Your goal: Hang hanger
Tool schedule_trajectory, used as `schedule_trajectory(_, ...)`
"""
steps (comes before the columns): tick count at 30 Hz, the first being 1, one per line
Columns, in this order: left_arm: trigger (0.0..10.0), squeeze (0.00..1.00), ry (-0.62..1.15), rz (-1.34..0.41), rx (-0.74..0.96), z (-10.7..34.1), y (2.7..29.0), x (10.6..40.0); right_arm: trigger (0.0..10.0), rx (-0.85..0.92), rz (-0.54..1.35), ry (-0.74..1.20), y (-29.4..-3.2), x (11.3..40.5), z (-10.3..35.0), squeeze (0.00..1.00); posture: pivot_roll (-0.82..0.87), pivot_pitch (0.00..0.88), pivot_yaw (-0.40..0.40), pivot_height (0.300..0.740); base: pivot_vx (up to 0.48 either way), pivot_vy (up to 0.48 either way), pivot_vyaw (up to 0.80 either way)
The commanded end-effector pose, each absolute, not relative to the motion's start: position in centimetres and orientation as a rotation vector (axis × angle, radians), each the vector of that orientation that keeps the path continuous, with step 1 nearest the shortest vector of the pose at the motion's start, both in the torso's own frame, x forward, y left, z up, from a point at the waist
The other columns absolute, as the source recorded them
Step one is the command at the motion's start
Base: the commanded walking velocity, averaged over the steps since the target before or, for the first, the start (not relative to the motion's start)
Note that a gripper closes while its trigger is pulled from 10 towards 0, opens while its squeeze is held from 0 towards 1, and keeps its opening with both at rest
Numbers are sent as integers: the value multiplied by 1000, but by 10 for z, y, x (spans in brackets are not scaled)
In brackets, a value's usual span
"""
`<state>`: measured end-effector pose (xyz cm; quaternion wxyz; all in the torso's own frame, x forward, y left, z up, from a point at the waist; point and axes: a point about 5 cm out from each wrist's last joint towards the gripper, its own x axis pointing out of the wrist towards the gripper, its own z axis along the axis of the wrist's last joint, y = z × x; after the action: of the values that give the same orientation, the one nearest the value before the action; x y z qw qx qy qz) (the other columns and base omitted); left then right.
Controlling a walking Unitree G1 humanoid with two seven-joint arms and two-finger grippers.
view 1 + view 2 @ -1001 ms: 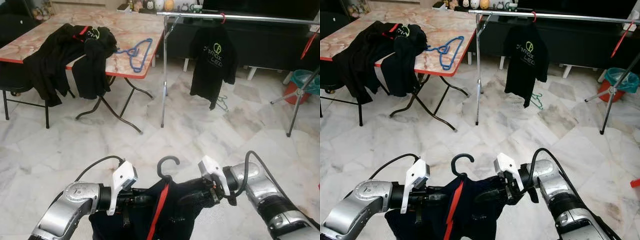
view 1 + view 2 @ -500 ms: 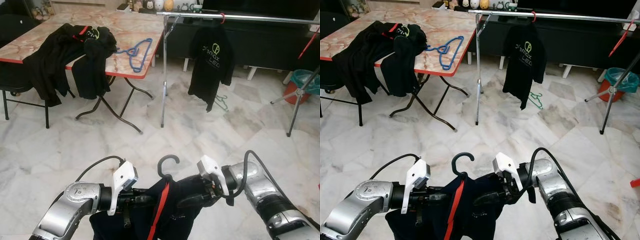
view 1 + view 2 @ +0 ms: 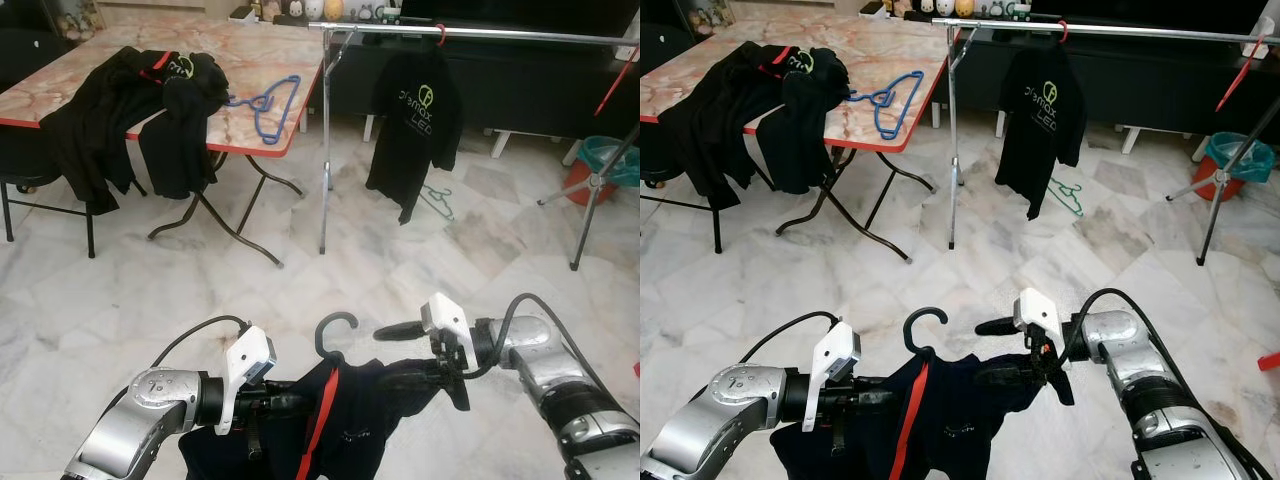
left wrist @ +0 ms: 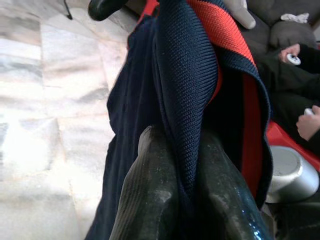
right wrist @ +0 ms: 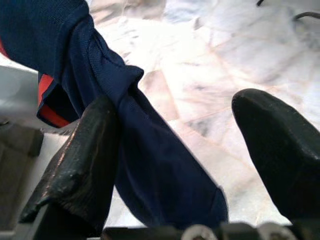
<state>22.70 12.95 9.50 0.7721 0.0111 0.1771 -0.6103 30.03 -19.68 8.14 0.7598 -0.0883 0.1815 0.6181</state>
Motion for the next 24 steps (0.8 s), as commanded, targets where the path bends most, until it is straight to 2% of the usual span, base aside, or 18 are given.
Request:
schedule_trajectory(1, 0, 0, 421, -1287, 58, 84, 133, 226, 10000, -156, 1301, 303, -203, 309, 100, 0, 59, 89, -42, 740, 0, 0, 0)
schedule_trajectory(4, 0, 0, 427, -1181, 124, 74, 140, 234, 10000, -113, 1285, 267, -205, 309, 102, 0, 56, 92, -44, 740, 0, 0, 0)
schedule_trajectory(5, 706, 0, 438, -1081, 172, 65, 146, 242, 10000, -79, 1275, 247, -205, 309, 102, 0, 56, 92, -44, 740, 0, 0, 0)
schedule_trajectory(6, 1843, 0, 442, -1034, 180, 62, 148, 246, 10000, -66, 1269, 237, -205, 308, 102, 0, 58, 93, -43, 740, 0, 0, 0)
schedule_trajectory(7, 4157, 0, 429, -973, 186, 61, 152, 251, 10000, -60, 1266, 234, -205, 307, 101, 0, 57, 92, -43, 740, 0, 0, 0)
schedule_trajectory(8, 9490, 0, 420, -890, 199, 59, 156, 258, 10000, -54, 1255, 226, -204, 307, 100, 0, 57, 92, -43, 740, 0, 0, 0)
schedule_trajectory(9, 10000, 0, 420, -808, 213, 56, 162, 265, 10000, -51, 1224, 215, -203, 309, 99, 0, 56, 95, -43, 740, 0, 0, 0)
schedule_trajectory(10, 10000, 0, 422, -704, 248, 53, 169, 272, 10000, -48, 1168, 201, -202, 312, 98, 0, 54, 96, -44, 740, 0, 0, 0)
schedule_trajectory(12, 10000, 0, 419, -628, 266, 52, 174, 277, 10000, -50, 1104, 189, -202, 315, 97, 0, 54, 96, -44, 740, 0, 0, 0)
schedule_trajectory(14, 10000, 0, 360, -502, 225, 57, 180, 286, 10000, -62, 911, 161, -203, 325, 95, 0, 49, 100, -41, 740, 0, 0, 0)
schedule_trajectory(17, 10000, 0, 327, -438, 205, 59, 182, 291, 10000, -67, 808, 148, -203, 329, 93, 0, 49, 100, -41, 740, 0, 0, 0)
schedule_trajectory(19, 10000, 0, 285, -379, 198, 62, 184, 294, 10000, -41, 684, 149, -205, 332, 88, 0, 48, 102, -43, 740, 0, 0, 0)
schedule_trajectory(21, 10000, 0, 214, -282, 180, 66, 184, 299, 10000, -18, 478, 171, -207, 332, 75, 0, 41, 101, -44, 740, 0, 0, 0)
schedule_trajectory(24, 10000, 0, 167, -225, 145, 70, 183, 301, 10000, 21, 327, 203, -213, 329, 65, 0, 38, 102, -43, 740, 0, 0, 0)
